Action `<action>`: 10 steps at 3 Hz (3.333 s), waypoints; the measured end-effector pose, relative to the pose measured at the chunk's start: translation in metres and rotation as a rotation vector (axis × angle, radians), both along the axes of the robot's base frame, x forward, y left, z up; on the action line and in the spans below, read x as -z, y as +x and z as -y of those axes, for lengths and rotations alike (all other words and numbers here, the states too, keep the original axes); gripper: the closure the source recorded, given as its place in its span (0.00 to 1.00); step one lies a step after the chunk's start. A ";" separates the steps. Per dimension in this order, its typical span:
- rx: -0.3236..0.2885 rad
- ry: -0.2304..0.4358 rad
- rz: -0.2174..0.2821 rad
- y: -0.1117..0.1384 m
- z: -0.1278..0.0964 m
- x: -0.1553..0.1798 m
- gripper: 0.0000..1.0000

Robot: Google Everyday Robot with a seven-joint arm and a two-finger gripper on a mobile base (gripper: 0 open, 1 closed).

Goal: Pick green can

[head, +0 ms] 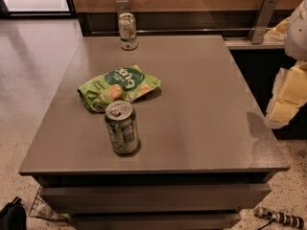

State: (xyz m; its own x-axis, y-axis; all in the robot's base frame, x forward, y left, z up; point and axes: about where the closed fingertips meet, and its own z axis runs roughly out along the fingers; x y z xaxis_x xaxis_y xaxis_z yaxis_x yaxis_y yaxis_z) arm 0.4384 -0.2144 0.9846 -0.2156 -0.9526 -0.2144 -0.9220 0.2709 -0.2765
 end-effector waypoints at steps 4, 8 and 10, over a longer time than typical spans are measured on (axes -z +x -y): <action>-0.275 0.469 0.104 0.008 -0.055 0.068 0.00; -0.488 0.959 0.034 0.011 -0.179 0.080 0.00; -0.461 1.013 -0.034 0.008 -0.220 0.126 0.00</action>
Offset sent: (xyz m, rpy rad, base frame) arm -0.0314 0.0388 -0.0288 0.3456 -0.0273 0.1975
